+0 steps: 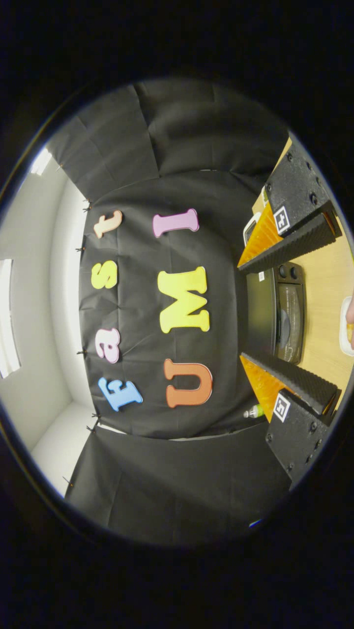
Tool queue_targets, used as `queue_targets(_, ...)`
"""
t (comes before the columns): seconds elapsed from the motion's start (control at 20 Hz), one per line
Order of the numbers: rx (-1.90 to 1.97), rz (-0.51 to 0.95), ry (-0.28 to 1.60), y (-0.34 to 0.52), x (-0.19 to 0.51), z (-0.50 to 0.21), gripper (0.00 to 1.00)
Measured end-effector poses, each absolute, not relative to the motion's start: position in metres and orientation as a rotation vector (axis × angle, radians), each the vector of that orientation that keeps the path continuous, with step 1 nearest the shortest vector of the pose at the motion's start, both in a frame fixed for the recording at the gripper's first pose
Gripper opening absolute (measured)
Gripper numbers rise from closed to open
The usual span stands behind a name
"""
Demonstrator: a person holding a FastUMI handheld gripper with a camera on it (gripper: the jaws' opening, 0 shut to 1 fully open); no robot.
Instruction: Open the toaster oven, put the food inside, and close the toaster oven door.
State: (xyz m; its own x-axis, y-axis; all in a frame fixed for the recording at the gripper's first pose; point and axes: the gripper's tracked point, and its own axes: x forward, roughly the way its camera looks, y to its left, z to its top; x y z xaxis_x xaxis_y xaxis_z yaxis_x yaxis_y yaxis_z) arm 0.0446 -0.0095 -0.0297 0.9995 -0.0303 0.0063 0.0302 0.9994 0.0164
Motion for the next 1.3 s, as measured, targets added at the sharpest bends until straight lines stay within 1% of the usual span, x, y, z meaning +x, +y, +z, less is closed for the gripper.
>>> queue_targets(0.2,0.050,-0.020,0.006,-0.002,0.081,-0.056,1.00)
queue_targets(0.35,0.051,-0.036,0.042,0.000,0.118,-0.091,1.00)
queue_targets(0.5,0.051,-0.060,0.116,0.005,0.154,-0.132,1.00)
queue_targets(0.65,0.049,-0.063,0.122,0.015,0.188,-0.151,1.00)
queue_targets(0.8,0.024,-0.069,0.160,0.016,0.217,-0.185,1.00)
queue_targets(1.0,0.024,-0.067,0.221,0.017,0.244,-0.226,1.00)
queue_targets(1.2,0.025,-0.069,0.247,0.017,0.259,-0.248,1.00)
queue_targets(1.3,0.006,-0.081,0.235,0.016,0.262,-0.249,1.00)
